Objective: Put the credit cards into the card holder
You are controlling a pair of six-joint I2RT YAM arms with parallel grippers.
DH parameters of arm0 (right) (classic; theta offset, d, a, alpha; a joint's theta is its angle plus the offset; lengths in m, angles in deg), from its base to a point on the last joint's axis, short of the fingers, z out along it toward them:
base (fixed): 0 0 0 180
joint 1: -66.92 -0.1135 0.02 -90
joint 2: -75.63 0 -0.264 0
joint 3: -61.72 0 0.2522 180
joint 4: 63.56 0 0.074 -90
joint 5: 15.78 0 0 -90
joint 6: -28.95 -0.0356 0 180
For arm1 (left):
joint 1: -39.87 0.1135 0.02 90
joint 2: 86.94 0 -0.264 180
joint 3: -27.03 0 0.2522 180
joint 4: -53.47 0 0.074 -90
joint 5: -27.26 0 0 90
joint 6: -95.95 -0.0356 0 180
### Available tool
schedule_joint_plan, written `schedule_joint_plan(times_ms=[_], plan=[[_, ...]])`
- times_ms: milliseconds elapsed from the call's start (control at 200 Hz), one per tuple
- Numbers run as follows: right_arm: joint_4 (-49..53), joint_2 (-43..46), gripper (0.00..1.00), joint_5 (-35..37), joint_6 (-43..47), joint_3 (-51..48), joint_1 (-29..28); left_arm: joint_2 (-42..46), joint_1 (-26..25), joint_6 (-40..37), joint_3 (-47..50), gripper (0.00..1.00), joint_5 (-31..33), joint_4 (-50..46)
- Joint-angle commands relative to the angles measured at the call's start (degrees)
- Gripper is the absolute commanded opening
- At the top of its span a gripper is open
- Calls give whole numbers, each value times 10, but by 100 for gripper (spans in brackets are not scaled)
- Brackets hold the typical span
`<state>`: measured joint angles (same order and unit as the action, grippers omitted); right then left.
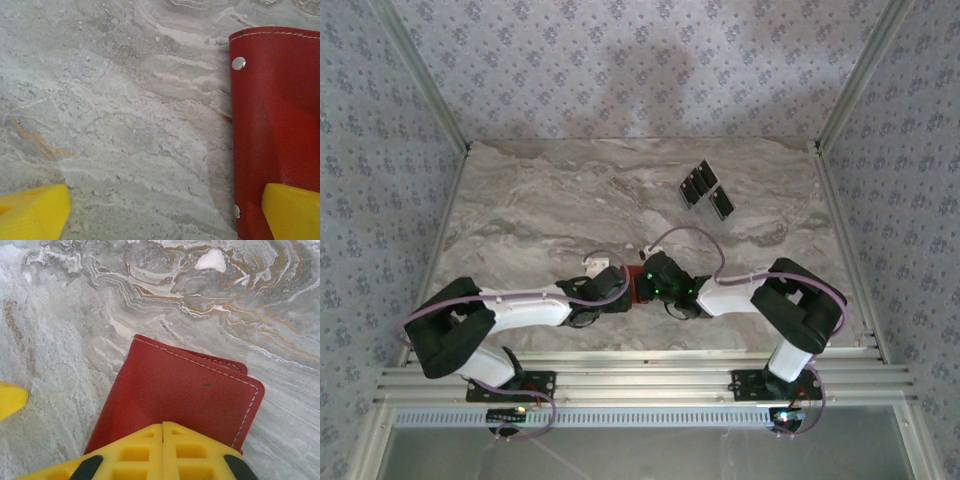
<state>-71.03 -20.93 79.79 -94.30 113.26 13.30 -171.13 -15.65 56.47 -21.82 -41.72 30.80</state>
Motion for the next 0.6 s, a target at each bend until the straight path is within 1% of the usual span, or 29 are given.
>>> schedule_joint_plan(times_ms=[0,165,330,440,595], plan=[[124,-67,0,-9,-11,-55,-29,-40,3,16,24,99,-31,15],[111,-75,0,-4,-23,-65,-37,-36,3,19,23,99,-28,15],[140,-50,0,-3,-22,-51,-37,-21,4,18,17,99,-21,6],[180,-29,13,-8,-11,-16,-33,-7,6,11,7,100,-13,-5],[234,-13,28,-20,5,58,-20,12,17,-2,-7,100,-11,-15]])
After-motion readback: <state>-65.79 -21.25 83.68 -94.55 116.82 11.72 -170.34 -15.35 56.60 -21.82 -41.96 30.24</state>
